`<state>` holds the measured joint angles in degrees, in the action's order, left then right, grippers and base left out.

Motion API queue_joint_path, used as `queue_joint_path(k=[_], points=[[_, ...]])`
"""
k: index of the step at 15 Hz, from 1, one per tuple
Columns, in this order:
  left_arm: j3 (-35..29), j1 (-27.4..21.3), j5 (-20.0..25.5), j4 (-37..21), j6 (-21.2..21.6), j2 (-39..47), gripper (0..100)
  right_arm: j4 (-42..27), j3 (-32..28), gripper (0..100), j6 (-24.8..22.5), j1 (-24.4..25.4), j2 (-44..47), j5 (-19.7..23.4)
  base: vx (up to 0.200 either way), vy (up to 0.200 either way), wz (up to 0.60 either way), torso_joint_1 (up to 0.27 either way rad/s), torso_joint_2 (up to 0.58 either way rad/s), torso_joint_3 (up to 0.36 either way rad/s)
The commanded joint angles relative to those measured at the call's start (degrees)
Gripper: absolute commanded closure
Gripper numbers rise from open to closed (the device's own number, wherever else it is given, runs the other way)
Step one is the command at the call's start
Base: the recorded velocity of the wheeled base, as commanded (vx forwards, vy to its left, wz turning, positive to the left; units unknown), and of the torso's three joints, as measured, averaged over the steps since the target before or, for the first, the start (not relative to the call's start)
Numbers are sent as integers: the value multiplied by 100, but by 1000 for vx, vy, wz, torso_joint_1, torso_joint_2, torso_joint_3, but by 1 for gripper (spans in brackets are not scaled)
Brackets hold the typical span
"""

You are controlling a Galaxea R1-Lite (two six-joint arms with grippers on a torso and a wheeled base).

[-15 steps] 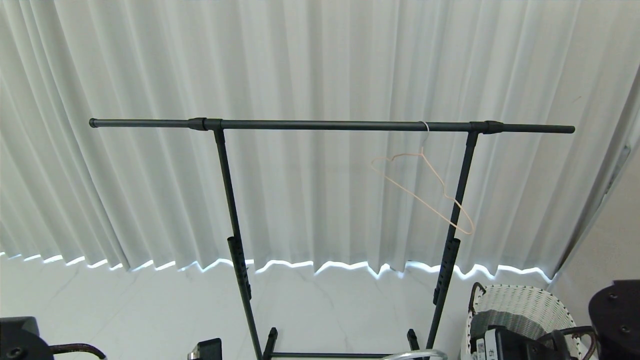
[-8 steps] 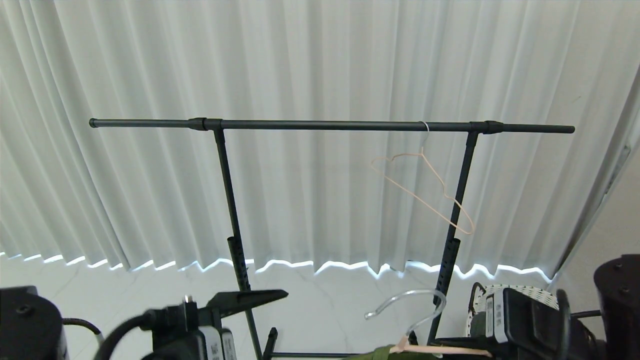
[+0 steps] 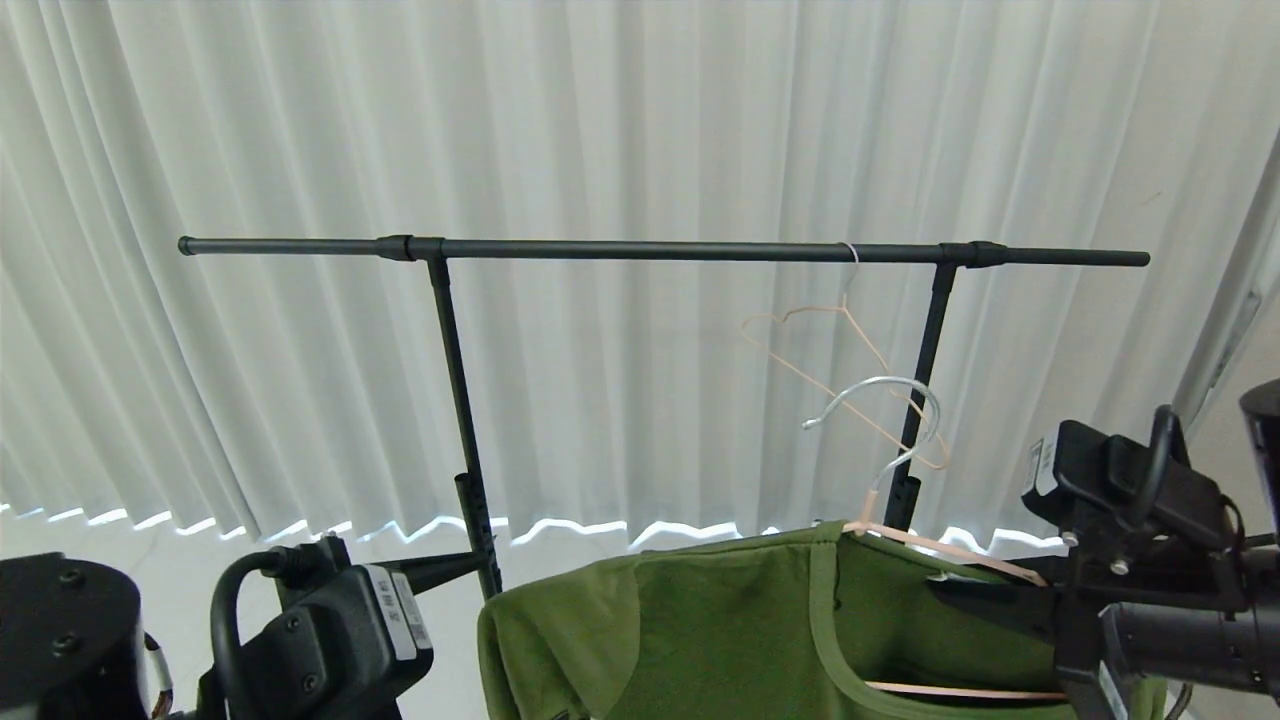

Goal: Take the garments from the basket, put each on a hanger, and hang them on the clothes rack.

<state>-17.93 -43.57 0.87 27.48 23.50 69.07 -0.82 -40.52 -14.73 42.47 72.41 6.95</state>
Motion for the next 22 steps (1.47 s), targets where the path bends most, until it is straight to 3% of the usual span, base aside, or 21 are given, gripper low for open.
queue_joint_path(k=[1, 3, 7, 8, 11, 15, 19, 20, 22], points=[[510, 340, -7, 3, 23, -52, 0, -103, -26, 100, -4, -37, -280, -1, 0, 0, 0, 0, 0, 0], [826, 499, -16, 3, 23, 54, 0, -156, 18, 100, -92, 7, -421, 17, 0, 0, 0, 0, 0, 0], [642, 560, 45, 3, -100, 344, 0, -147, 9, 100, -109, 156, -474, 8, 0, 0, 0, 0, 0, 0], [633, 560, 45, 3, -136, 353, 100, -156, 18, 100, -109, 182, -482, 8, 0, 0, 0, 0, 0, 0], [695, 753, -34, 3, -127, 370, 100, -156, 71, 100, -109, 121, -570, -36, 0, 0, 0, 0, 0, 0], [826, 1588, -333, 3, -100, 344, 100, -832, 79, 100, -109, -222, -957, -229, 0, 0, 0, 0, 0, 0], [739, 1404, -333, 3, -65, 317, 100, -911, 88, 100, -74, -231, -1045, -335, 0, 0, 0, 0, 0, 0], [739, 1377, -333, 3, -65, 309, 0, -911, 88, 100, -74, -231, -1045, -335, 0, 0, 0, 0, 0, 0], [747, 1369, -333, 3, -100, 309, 0, -920, 88, 100, -74, -231, -1045, -378, 0, 0, 0, 0, 0, 0]])
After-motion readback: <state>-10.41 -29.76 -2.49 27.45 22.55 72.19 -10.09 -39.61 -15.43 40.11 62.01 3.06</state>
